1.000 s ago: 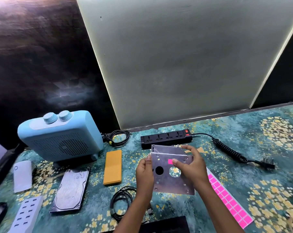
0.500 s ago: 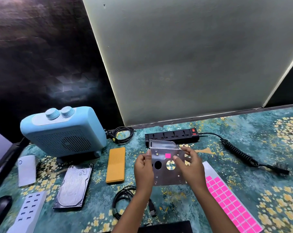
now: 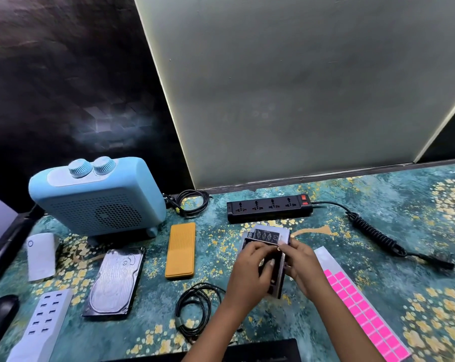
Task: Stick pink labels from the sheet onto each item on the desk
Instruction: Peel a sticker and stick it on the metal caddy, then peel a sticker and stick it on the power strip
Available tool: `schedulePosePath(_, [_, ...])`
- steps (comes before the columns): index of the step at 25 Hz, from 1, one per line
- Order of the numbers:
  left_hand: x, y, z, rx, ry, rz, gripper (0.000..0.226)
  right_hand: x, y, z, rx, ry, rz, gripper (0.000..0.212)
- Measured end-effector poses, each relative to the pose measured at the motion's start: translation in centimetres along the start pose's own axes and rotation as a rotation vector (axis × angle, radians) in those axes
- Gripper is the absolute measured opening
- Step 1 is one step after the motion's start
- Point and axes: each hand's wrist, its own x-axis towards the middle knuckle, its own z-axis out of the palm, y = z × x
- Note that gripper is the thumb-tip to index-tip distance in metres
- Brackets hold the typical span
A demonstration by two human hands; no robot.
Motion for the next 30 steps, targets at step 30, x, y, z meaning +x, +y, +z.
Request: schedulePosePath(30, [-1.9, -2.0, -0.1, 0.378, -0.299, -0.402, 0.042, -3.6, 4.0, -9.9, -1.037, 0.530, 0.080, 0.055])
